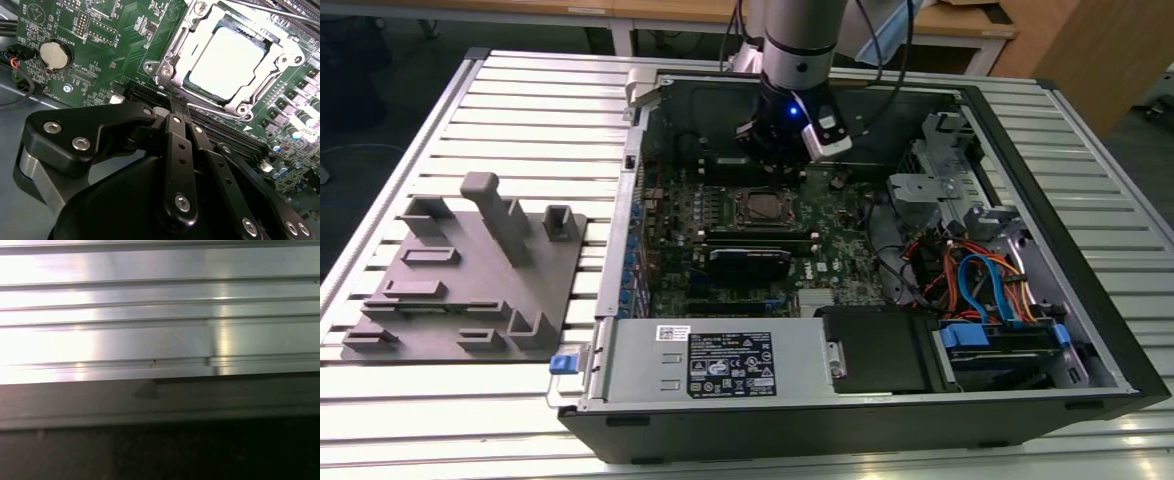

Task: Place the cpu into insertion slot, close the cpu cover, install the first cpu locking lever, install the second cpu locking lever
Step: 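Install the first cpu locking lever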

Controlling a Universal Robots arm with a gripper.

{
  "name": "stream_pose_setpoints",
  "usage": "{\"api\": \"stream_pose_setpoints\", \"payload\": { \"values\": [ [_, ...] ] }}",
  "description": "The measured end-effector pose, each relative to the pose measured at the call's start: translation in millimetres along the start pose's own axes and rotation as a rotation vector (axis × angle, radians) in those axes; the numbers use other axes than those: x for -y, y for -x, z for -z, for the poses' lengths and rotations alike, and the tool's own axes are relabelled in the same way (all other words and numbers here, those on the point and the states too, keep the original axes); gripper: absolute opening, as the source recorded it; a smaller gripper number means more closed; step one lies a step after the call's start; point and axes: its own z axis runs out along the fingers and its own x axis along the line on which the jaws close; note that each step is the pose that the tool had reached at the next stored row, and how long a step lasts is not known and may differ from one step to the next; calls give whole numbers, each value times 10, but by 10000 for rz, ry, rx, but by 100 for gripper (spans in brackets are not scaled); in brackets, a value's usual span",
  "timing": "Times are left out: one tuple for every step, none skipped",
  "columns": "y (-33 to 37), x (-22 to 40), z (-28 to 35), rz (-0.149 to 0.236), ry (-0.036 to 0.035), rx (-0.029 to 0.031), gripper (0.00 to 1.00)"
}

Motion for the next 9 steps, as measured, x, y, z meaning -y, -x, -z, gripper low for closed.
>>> {"api": "stream_pose_setpoints", "payload": {
  "values": [
    [0, 0, 0, 0, -3, -1, 10],
    [0, 0, -1, 0, -3, -2, 10],
    [0, 0, -3, 1, -2, -1, 10],
    [0, 0, -5, 0, -2, -1, 10],
    [0, 1, -7, 0, -2, 0, 10],
    [0, 1, -10, 1, -4, -1, 10],
    [0, 2, -12, 0, -6, -1, 10],
    [0, 2, -15, 1, -9, -1, 10],
    [0, 3, -17, 1, -11, -1, 10]
  ]
}}
